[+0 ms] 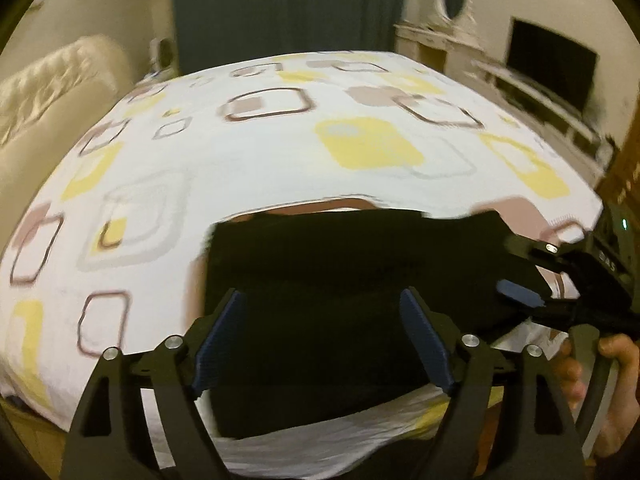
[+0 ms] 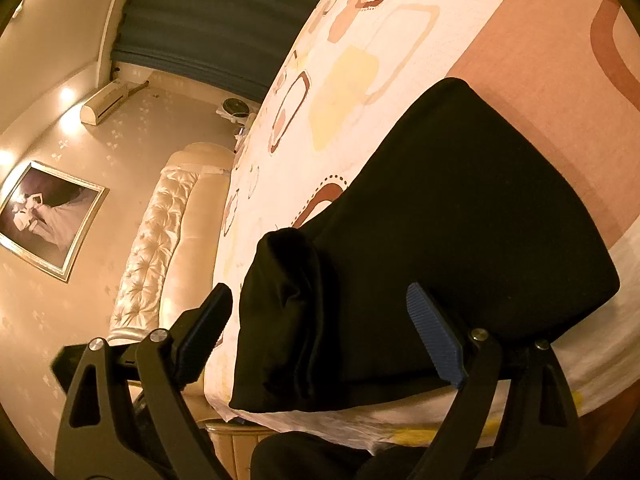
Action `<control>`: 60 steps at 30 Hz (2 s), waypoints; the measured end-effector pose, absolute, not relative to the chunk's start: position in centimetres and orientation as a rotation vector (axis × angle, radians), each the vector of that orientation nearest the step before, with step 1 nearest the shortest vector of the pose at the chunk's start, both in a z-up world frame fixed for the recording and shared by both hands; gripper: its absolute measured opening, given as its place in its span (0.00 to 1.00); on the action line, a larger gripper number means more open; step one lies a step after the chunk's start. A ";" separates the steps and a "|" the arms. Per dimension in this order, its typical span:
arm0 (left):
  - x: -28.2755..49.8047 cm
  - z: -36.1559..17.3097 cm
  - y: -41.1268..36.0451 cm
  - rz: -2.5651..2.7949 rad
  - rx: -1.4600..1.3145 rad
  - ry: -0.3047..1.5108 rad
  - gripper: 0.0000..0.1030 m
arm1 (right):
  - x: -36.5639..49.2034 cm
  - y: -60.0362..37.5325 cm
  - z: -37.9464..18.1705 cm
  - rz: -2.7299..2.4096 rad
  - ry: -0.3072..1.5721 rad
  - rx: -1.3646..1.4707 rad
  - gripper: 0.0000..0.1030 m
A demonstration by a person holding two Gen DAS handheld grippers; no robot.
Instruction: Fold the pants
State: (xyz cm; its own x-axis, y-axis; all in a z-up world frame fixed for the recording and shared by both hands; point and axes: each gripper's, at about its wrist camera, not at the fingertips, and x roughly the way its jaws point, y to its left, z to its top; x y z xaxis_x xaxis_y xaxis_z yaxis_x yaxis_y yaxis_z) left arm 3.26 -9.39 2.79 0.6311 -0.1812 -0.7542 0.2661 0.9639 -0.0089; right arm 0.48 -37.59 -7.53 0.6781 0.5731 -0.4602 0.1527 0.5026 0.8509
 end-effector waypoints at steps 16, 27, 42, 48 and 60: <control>6.2 -4.6 5.0 -0.196 -0.136 1.032 0.80 | 2.4 -33.3 -7.0 0.312 0.917 0.862 0.86; 6.4 -5.6 4.7 -0.213 -0.141 1.054 0.80 | 7.3 -27.6 -7.0 0.424 1.078 0.668 0.70; 6.4 -5.7 5.2 -0.186 -0.149 1.052 0.80 | 7.2 -23.6 -2.0 0.512 1.029 0.538 0.12; 6.2 -5.5 5.1 -0.190 -0.143 1.043 0.80 | 6.1 -26.0 5.0 0.536 0.872 0.510 0.11; 6.0 -5.5 4.5 -0.211 -0.134 1.046 0.80 | 4.1 -39.0 2.3 0.325 0.860 0.594 0.11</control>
State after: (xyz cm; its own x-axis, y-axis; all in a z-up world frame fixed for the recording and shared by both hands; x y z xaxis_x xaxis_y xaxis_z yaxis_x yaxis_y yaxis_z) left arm 5.99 4.53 -5.49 0.4831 -0.2362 -0.8431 0.1090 0.9717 -0.2098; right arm 4.15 -39.01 2.34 0.6180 0.4952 -0.6106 -0.0332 0.7925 0.6090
